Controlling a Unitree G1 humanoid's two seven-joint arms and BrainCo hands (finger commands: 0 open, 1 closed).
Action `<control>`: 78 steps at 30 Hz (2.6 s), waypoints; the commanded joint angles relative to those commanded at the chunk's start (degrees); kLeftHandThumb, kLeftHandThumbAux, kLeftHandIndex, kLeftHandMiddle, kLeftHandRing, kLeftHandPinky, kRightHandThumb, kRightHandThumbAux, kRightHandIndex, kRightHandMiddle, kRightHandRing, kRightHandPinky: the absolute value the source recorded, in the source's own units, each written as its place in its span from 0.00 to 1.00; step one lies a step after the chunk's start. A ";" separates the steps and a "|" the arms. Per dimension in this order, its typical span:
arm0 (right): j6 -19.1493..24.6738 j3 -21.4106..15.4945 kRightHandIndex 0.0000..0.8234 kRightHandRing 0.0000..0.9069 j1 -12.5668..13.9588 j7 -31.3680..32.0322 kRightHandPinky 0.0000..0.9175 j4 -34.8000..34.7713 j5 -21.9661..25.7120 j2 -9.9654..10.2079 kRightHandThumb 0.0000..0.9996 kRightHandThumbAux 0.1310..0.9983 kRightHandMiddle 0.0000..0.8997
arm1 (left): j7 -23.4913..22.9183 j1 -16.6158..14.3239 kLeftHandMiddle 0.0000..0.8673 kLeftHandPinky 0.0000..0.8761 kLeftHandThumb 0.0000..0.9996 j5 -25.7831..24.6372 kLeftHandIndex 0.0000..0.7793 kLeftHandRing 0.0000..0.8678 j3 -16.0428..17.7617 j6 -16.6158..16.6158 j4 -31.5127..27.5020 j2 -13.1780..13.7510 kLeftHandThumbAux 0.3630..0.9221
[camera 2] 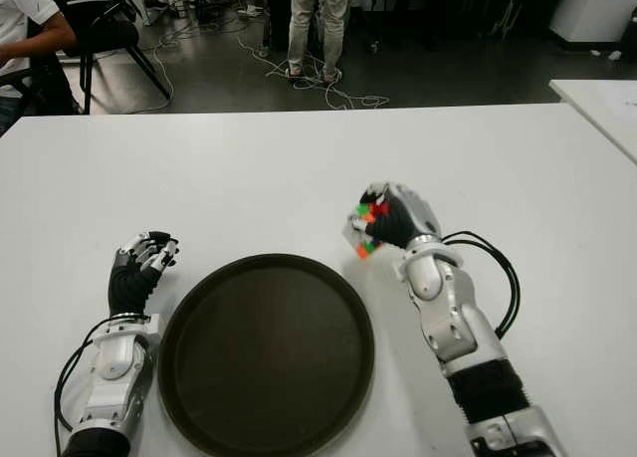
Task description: Pick up the Rubik's Cube and put it in the plate
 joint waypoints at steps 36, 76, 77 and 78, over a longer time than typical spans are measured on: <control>-19.31 -1.77 0.53 0.92 1.40 -4.07 0.90 -7.55 7.74 8.00 0.69 0.68 0.91 | 0.25 -0.71 0.51 0.51 0.84 0.08 0.57 0.48 -0.07 -1.17 1.23 -0.16 0.56; 3.03 18.23 0.53 0.87 -1.11 35.81 0.84 -23.13 -0.56 -1.95 0.68 0.70 0.86 | 0.58 0.26 0.52 0.51 0.83 1.19 0.54 0.47 -1.09 -0.07 -0.76 -0.05 0.56; 3.15 18.60 0.53 0.87 -1.30 36.18 0.84 -23.14 -1.05 -2.12 0.68 0.70 0.86 | 0.62 0.28 0.52 0.51 0.83 1.19 0.54 0.48 -1.09 0.10 -0.86 -0.06 0.56; 3.01 19.19 0.53 0.87 -1.58 36.73 0.84 -23.10 -1.64 -2.41 0.68 0.70 0.87 | 0.68 0.31 0.52 0.51 0.83 1.18 0.54 0.48 -1.07 0.22 -0.96 -0.08 0.56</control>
